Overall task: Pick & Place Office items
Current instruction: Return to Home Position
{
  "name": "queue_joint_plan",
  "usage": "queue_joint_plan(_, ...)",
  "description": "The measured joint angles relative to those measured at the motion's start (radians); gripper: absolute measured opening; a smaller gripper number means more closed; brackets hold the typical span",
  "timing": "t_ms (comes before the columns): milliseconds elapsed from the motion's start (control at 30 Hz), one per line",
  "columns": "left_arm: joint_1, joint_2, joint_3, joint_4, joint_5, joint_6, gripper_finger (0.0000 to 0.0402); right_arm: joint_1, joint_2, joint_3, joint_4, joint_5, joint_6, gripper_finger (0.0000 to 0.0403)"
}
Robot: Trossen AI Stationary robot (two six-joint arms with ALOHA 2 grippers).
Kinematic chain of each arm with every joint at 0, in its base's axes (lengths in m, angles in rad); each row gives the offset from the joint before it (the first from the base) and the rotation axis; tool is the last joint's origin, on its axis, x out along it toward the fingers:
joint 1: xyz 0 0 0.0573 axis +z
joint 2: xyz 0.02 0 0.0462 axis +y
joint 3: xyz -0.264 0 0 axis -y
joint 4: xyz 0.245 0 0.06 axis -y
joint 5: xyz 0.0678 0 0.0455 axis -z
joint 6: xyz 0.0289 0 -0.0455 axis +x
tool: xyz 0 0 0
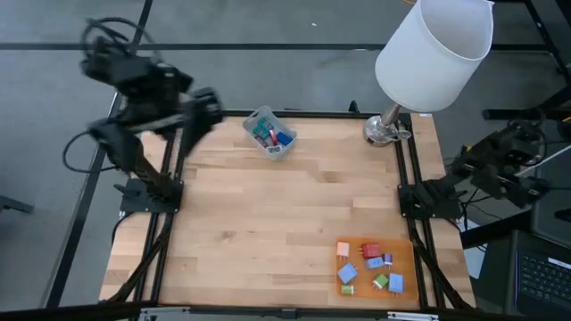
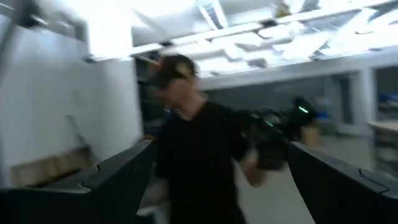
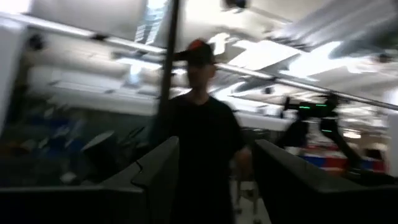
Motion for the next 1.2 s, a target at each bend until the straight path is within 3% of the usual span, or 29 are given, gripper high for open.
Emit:
queue_joint_plan(133, -0.048, -0.046, -0.001, -0.005, 0.198, 0.005, 0.0363, 0.0, 0.0, 0.025, -0.001, -0.178, 0.024, 0.0201)
queue_joint_plan(300, -0.063, -0.12, -0.003, -0.034, 0.274, 0.005, 0.0363, 0.0, -0.002, 0.056, -0.002, -0.408, 0.025, 0.0201)
queue_joint_plan(400, -0.045, -0.186, -0.032, -0.128, 0.275, 0.059, 0.0363, 0.0, -0.012, 0.061, -0.007, -0.491, 0.011, 0.0201)
queue_joint_plan(567, -0.005, -0.317, -0.134, -0.493, 0.18, 0.319, 0.0363, 0.0, -0.059, 0.061, -0.136, -0.473, -0.035, 0.0201)
queue_joint_plan(700, -0.033, -0.446, -0.263, -0.786, 0.099, 0.68, 0.0363, 0.0, -0.108, 0.061, -0.286, -0.341, -0.12, 0.0201)
queue_joint_plan(800, -0.099, -0.543, -0.421, -0.808, 0.101, 0.863, 0.0363, 0.002, -0.122, 0.043, -0.368, -0.296, -0.204, 0.0201)
queue_joint_plan(867, -0.147, -0.609, -0.541, -0.777, 0.028, 0.886, 0.0363, 0.002, -0.122, 0.036, -0.433, -0.203, -0.245, 0.0201)
queue_joint_plan(933, -0.201, -0.67, -0.677, -0.681, -0.1, 0.83, 0.0363, 0.002, -0.122, 0.024, -0.451, -0.04, -0.238, 0.0201)
queue_joint_plan(1033, -0.258, -0.753, -0.897, -0.443, -0.232, 0.674, 0.0363, 0.002, -0.12, 0.018, -0.531, 0.316, -0.171, 0.0201)
queue_joint_plan(1133, -0.273, -0.832, -1.107, -0.213, -0.263, 0.586, 0.0363, 0.002, -0.108, 0.003, -0.575, 0.724, -0.18, 0.0201)
queue_joint_plan(1200, -0.28, -0.889, -1.237, -0.071, -0.268, 0.547, 0.0363, 0.002, -0.105, -0.003, -0.625, 0.85, -0.211, 0.0201)
